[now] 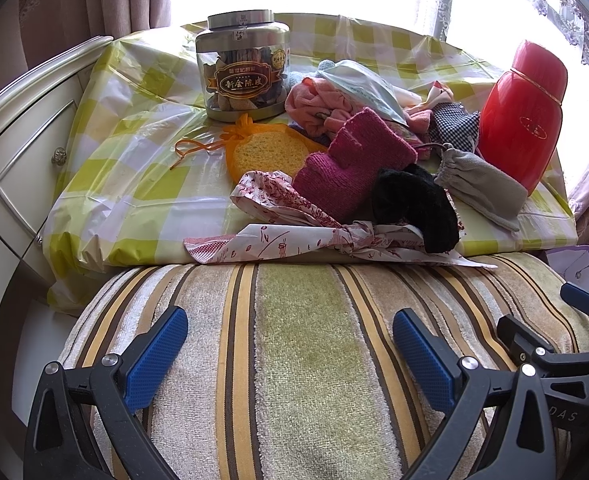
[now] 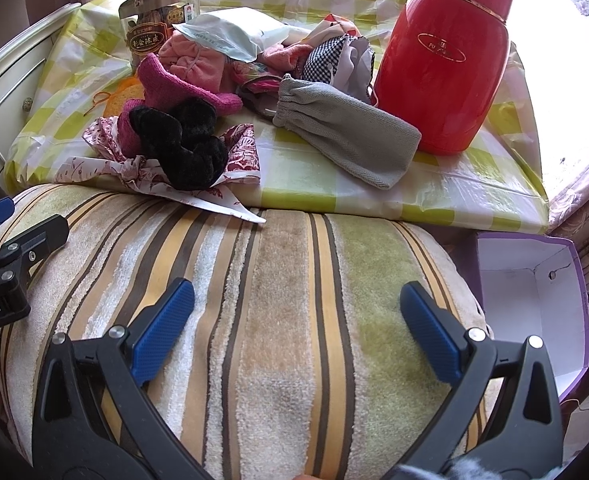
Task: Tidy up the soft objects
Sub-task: 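Grasp the black scrunchie with the left tool while the right tool grasps the grey pouch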
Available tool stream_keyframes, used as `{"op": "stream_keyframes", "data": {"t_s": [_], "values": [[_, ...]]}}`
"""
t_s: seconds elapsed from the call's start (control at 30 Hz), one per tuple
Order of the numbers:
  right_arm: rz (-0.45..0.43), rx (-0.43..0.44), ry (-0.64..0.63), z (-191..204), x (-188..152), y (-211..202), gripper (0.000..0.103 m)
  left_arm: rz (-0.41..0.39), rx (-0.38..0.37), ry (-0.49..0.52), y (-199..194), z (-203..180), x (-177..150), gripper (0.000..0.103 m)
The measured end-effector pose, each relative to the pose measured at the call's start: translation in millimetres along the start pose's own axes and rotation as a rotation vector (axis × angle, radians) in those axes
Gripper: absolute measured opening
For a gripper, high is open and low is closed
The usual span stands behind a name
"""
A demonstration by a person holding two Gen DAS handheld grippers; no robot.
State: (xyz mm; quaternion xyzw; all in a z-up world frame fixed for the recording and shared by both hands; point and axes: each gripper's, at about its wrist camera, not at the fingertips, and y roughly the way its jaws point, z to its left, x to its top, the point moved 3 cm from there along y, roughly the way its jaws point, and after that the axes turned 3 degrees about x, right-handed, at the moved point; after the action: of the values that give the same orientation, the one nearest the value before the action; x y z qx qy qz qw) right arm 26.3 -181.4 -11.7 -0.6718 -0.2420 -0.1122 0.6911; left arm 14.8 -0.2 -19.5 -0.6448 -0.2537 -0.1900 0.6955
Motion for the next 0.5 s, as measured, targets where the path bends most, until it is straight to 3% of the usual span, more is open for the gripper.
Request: {"op": "stream_keyframes", "data": {"t_s": [0.2,0.5], "values": [[0.034,0.14,-0.014,-8,11,-3,0.103,-0.011,-0.054,0.019,-3,-8,9,0.102],[-0.014,0.146,-0.166,-16,48,5,0.103,0.031,-0.259,-0.038,12,-28,35,0.086]]}}
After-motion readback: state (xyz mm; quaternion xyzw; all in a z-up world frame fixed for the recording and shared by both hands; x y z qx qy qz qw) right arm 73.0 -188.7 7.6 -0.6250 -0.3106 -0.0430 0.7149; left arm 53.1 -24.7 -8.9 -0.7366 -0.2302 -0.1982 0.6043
